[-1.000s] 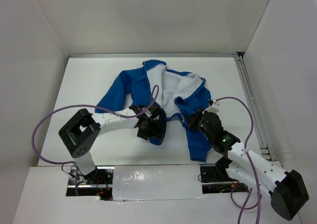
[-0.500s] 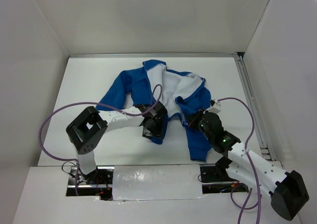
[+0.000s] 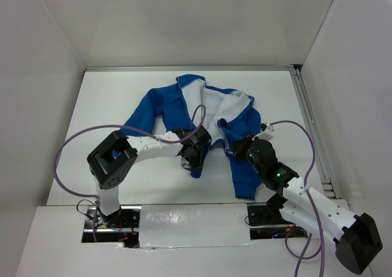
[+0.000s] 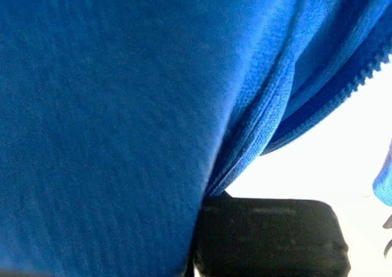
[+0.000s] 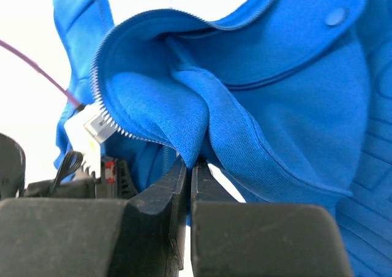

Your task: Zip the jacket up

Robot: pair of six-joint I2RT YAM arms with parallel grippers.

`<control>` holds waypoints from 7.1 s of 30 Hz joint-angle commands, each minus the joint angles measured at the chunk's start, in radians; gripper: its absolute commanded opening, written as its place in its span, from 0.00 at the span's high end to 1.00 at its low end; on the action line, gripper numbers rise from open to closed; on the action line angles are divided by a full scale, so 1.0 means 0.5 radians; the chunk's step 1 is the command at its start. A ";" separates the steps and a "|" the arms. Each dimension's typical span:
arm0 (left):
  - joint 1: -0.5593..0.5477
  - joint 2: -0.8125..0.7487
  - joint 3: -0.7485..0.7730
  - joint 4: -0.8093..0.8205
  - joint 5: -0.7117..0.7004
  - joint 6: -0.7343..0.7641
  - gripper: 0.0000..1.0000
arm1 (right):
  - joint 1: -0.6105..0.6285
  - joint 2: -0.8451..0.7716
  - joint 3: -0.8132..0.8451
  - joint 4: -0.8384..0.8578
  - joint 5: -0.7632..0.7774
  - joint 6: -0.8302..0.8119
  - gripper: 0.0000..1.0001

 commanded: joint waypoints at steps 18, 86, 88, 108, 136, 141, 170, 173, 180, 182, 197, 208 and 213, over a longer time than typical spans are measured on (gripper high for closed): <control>0.552 -0.879 0.256 0.771 0.410 0.366 1.00 | -0.081 0.016 0.270 1.070 -0.804 -0.341 1.00; 0.733 -1.051 -0.090 1.256 1.030 -0.066 1.00 | -0.087 0.681 0.304 1.991 -0.629 0.071 1.00; 0.733 -1.060 -0.103 1.271 1.052 -0.079 1.00 | -0.081 0.684 0.298 2.003 -0.614 0.086 1.00; 0.730 -1.060 -0.167 1.262 0.990 -0.287 1.00 | -0.038 0.697 0.126 2.270 -0.583 0.212 1.00; 0.690 -1.072 -0.210 0.960 0.835 -0.300 1.00 | 0.010 0.255 0.276 0.744 -0.240 -0.162 1.00; 0.727 -1.207 -0.455 0.845 0.720 -0.162 1.00 | 0.109 0.261 0.237 -0.107 -0.306 -0.169 1.00; 0.641 -1.336 -0.968 0.863 0.628 0.026 1.00 | 0.867 1.344 1.025 -1.047 0.046 -0.049 0.43; 0.641 -1.354 -0.974 0.866 0.650 0.029 1.00 | 0.790 1.421 1.003 -0.936 -0.065 -0.098 0.43; 0.641 -1.385 -0.999 0.882 0.656 0.035 1.00 | 0.796 1.525 0.954 -0.783 -0.212 -0.319 0.43; 0.644 -1.385 -0.992 0.869 0.647 0.032 1.00 | 0.796 1.580 0.970 -0.777 -0.227 -0.343 0.43; 0.641 -1.450 -0.989 0.771 0.512 0.026 1.00 | 0.802 1.924 1.074 -0.826 -0.123 -0.313 0.62; 0.663 -1.443 -0.870 0.664 0.469 0.068 1.00 | 0.689 1.747 1.102 -0.538 -0.334 -0.402 1.00; 0.684 -1.443 -0.576 0.609 0.490 0.157 1.00 | 0.392 1.106 0.829 0.121 -0.672 -0.380 1.00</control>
